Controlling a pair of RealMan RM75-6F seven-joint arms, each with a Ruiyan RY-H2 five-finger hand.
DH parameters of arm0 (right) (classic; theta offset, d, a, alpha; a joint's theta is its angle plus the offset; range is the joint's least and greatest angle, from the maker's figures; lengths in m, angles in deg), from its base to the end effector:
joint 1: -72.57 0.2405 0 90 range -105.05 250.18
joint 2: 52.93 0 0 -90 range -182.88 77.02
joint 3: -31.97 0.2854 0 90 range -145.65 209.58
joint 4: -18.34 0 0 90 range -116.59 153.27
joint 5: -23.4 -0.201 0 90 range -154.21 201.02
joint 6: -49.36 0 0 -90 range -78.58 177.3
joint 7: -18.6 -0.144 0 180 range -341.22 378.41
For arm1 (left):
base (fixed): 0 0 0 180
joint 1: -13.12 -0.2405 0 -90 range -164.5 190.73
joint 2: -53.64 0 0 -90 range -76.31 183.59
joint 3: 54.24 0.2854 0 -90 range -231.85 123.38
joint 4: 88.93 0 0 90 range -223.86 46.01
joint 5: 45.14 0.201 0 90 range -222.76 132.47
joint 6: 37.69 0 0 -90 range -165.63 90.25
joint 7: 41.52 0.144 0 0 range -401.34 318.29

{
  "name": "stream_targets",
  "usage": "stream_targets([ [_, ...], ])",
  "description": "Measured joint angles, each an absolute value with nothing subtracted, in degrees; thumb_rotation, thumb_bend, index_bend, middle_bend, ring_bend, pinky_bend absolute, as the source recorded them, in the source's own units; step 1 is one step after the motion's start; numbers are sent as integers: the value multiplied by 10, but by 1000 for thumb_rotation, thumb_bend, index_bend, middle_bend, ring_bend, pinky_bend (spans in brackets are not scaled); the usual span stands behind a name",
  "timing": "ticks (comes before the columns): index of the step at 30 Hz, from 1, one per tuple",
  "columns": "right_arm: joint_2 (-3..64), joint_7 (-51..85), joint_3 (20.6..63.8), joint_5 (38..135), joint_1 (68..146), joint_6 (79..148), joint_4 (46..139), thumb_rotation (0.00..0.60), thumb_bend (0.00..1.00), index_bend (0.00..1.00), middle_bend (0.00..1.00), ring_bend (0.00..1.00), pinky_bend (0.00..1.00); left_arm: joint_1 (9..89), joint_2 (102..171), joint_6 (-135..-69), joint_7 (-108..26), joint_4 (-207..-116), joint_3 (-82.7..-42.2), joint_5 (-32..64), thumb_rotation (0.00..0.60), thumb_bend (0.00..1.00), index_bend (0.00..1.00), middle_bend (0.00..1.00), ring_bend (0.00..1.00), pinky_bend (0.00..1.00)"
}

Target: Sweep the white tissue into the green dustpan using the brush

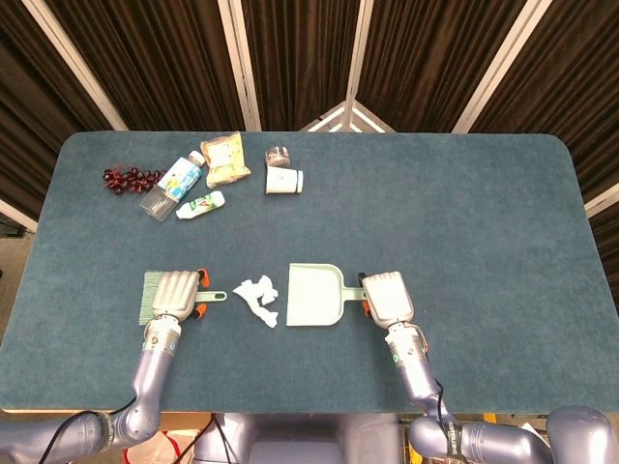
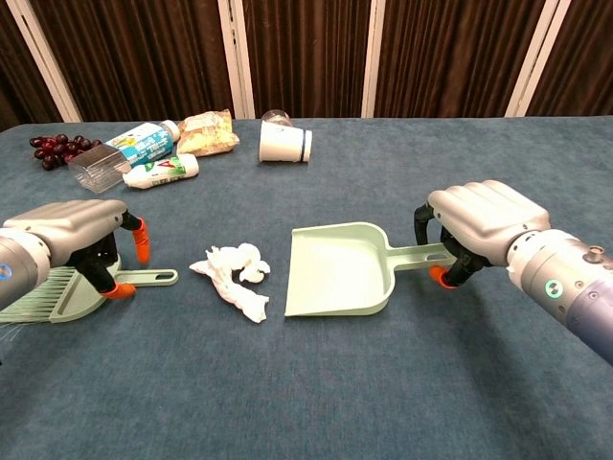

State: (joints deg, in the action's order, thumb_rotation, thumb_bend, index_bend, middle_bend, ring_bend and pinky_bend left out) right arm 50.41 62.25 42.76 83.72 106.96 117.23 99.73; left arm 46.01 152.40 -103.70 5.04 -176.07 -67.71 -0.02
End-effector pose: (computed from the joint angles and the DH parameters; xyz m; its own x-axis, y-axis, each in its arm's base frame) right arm -0.1811 -0.3169 -0.0599 0.5763 -0.1598 0.8015 -0.8114 -0.2287 0.5378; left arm -0.2142 0.3171 -0.0423 0.4896 0.3365 0.8044 0.8615 -0.0441 -0.5059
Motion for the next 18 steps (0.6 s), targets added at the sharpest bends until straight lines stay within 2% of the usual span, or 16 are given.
stream_targets([
  [10, 504, 621, 425, 836, 1070, 1172, 997, 600, 362, 505, 881, 851, 857, 468, 1539, -1043, 44, -1744, -671, -20, 600, 427, 496, 994, 950, 1000],
  [18, 502, 619, 423, 834, 1070, 1172, 995, 600, 361, 505, 881, 851, 857, 468, 1541, -1050, 38, -1740, -664, -26, 600, 560, 652, 1000, 966, 1000],
])
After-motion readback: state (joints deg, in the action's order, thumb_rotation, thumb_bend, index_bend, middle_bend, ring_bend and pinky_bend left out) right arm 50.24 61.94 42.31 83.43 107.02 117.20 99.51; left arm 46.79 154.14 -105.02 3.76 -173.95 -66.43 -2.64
